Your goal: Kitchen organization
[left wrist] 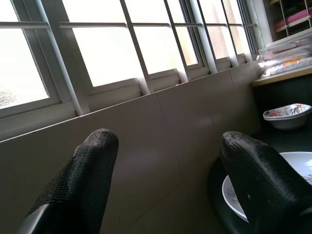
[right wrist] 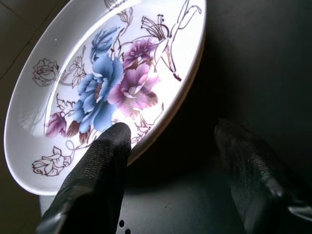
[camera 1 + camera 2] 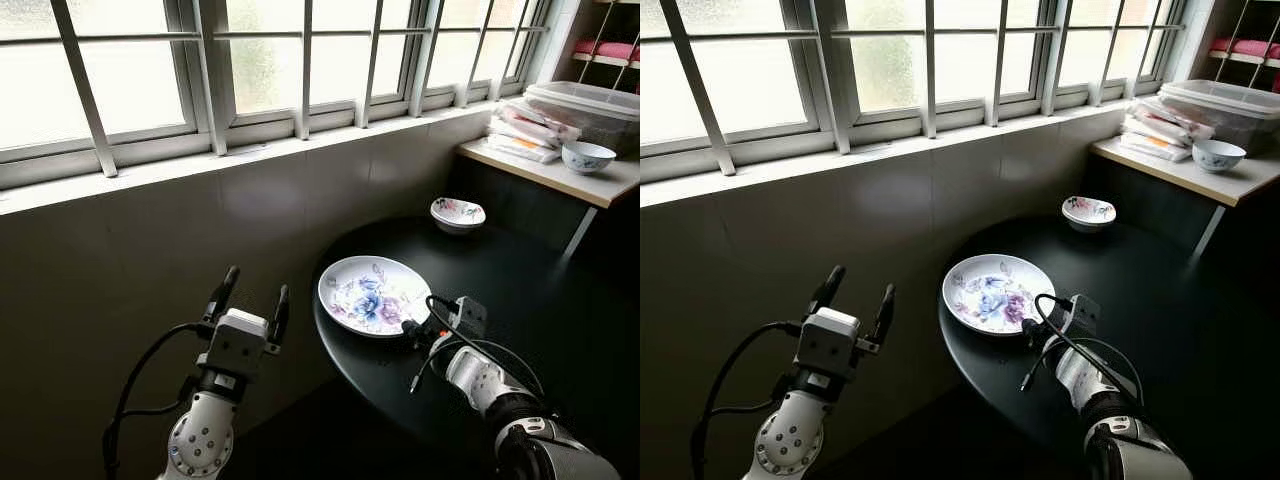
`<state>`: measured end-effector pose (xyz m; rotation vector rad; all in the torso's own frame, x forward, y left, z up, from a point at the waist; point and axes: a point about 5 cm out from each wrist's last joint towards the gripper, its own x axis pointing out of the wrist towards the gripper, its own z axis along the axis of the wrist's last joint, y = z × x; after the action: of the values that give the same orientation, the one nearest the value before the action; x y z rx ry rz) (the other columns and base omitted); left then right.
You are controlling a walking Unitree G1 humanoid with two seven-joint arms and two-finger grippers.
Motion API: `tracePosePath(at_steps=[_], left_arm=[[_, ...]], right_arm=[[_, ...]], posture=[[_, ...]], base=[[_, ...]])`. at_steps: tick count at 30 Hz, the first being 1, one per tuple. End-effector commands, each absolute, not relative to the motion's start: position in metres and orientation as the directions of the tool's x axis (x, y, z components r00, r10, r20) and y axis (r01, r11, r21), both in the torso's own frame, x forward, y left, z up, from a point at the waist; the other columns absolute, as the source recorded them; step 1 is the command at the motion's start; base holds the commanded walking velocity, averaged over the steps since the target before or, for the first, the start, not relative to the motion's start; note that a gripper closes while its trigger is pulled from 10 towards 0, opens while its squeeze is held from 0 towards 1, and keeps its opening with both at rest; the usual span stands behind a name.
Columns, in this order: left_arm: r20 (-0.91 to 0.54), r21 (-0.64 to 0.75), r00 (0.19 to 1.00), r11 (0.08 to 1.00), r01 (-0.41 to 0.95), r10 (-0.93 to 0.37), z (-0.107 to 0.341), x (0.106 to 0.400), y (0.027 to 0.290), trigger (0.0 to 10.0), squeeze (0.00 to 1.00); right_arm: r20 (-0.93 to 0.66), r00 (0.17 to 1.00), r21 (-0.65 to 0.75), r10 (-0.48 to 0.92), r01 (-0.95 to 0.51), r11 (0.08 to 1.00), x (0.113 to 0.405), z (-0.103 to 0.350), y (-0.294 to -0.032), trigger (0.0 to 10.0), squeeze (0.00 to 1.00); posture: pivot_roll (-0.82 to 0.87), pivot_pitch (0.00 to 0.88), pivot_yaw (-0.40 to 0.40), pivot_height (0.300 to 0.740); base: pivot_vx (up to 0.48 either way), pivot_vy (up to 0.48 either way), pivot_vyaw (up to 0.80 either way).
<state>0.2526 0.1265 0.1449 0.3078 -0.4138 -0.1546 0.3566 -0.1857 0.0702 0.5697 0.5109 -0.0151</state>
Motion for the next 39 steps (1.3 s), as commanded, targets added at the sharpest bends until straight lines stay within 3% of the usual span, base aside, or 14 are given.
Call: tracePosePath(at_steps=[1, 7, 8, 9, 10, 11, 21, 32, 39], left_arm=[[0.355, 0.326, 0.911, 0.941, 0.087, -0.207, 0.142, 0.252, 0.126, 10.0, 0.0], [0.353, 0.327, 0.912, 0.941, 0.086, -0.206, 0.143, 0.252, 0.126, 10.0, 0.0], [0.353, 0.327, 0.913, 0.941, 0.087, -0.207, 0.143, 0.253, 0.126, 10.0, 0.0], [0.351, 0.329, 0.913, 0.94, 0.087, -0.208, 0.142, 0.253, 0.125, 10.0, 0.0], [0.351, 0.33, 0.913, 0.94, 0.088, -0.208, 0.142, 0.252, 0.125, 10.0, 0.0], [0.35, 0.331, 0.913, 0.94, 0.088, -0.208, 0.142, 0.252, 0.126, 10.0, 0.0], [0.34, 0.334, 0.916, 0.938, 0.094, -0.213, 0.141, 0.252, 0.125, 10.0, 0.0], [0.338, 0.33, 0.917, 0.939, 0.097, -0.214, 0.14, 0.251, 0.124, 10.0, 0.0], [0.337, 0.326, 0.918, 0.941, 0.094, -0.209, 0.14, 0.25, 0.124, 10.0, 0.0]], right_arm=[[-0.487, 0.868, 0.519, 0.093, 0.202, 0.83, 0.358, 0.072, -0.193, 10.0, 0.0], [-0.529, 0.847, 0.564, 0.052, 0.305, 0.768, 0.354, 0.066, -0.198, 10.0, 0.0], [-0.536, 0.843, 0.561, 0.049, 0.312, 0.767, 0.353, 0.065, -0.199, 4.6, 0.0], [-0.543, 0.839, 0.56, 0.04, 0.326, 0.761, 0.353, 0.063, -0.199, 1.6, 0.0], [-0.544, 0.838, 0.563, 0.034, 0.334, 0.756, 0.353, 0.063, -0.199, 1.6, 0.0], [-0.543, 0.839, 0.564, 0.025, 0.343, 0.751, 0.353, 0.064, -0.2, 0.0, 0.0], [-0.527, 0.847, 0.609, -0.072, 0.435, 0.663, 0.365, 0.082, -0.204, 0.0, 0.0], [-0.485, 0.853, 0.597, -0.193, 0.484, 0.639, 0.374, 0.107, -0.207, 0.0, 0.0], [-0.487, 0.837, 0.574, -0.251, 0.523, 0.63, 0.365, 0.119, -0.2, 0.0, 0.0]], posture=[[0.11, 0.0, -0.045, 0.74], [0.11, 0.0, -0.044, 0.74], [0.11, 0.0, -0.041, 0.74], [0.11, 0.0, -0.041, 0.74], [0.11, 0.0, -0.041, 0.74], [0.11, 0.0, -0.04, 0.74], [0.1, 0.0, -0.035, 0.74], [0.09, 0.0, -0.038, 0.74], [0.09, 0.0, -0.044, 0.74]], base=[[0.0, 0.0, 0.0], [0.0, 0.0, 0.0], [0.0, 0.0, 0.0], [0.0, 0.0, 0.0], [0.0, 0.0, 0.0], [0.0, 0.0, 0.0], [0.0, 0.0, 0.0], [0.0, 0.0, 0.0], [0.0, 0.0, 0.0]])
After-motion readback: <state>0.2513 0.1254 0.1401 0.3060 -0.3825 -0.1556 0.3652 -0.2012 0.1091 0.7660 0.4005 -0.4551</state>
